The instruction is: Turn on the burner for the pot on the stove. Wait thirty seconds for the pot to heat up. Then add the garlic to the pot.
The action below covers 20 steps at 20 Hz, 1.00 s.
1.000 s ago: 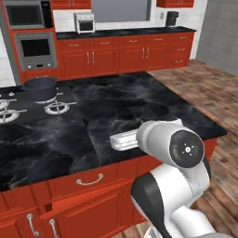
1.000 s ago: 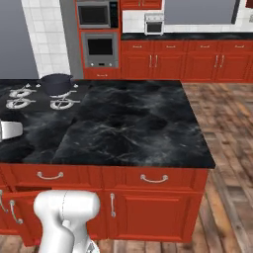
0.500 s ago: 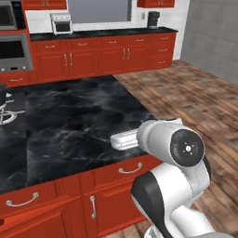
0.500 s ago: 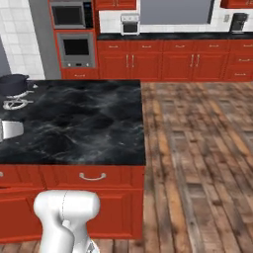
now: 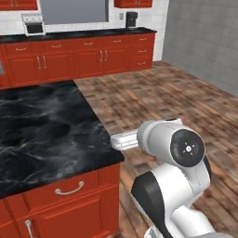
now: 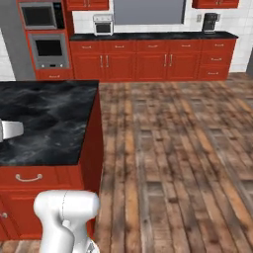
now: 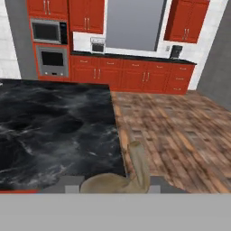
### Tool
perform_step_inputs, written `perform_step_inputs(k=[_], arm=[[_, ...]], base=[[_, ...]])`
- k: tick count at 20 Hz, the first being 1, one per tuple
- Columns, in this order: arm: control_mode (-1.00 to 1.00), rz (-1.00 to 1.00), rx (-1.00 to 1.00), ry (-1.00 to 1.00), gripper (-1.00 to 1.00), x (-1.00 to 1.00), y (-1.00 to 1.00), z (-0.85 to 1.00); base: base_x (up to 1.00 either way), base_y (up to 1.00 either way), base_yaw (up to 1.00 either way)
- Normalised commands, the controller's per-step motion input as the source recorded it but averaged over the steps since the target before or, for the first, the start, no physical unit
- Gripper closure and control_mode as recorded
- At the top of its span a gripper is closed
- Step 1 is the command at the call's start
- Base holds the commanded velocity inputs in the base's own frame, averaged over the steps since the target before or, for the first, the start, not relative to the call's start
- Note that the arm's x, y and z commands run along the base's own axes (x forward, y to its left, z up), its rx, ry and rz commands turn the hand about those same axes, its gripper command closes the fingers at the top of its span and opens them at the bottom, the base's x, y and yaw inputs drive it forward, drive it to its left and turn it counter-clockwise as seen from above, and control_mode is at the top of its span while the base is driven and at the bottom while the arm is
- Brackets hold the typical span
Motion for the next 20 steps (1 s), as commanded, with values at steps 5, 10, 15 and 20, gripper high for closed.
perform_step_inputs(k=[5,10,15,20], arm=[[1.0,0.0,0.0,0.0,1.0,0.0,0.0,0.0],[1.0,0.0,0.0,0.0,1.0,0.0,0.0,0.0],[1.0,0.0,0.0,0.0,1.0,0.0,0.0,0.0],[1.0,0.0,0.0,0.0,1.0,0.0,0.0,0.0]], base=[[0.59,-1.0,-0.12],[0.66,-1.0,-0.13],[0.91,-0.95,-0.07],[1.0,-0.13,0.0]])
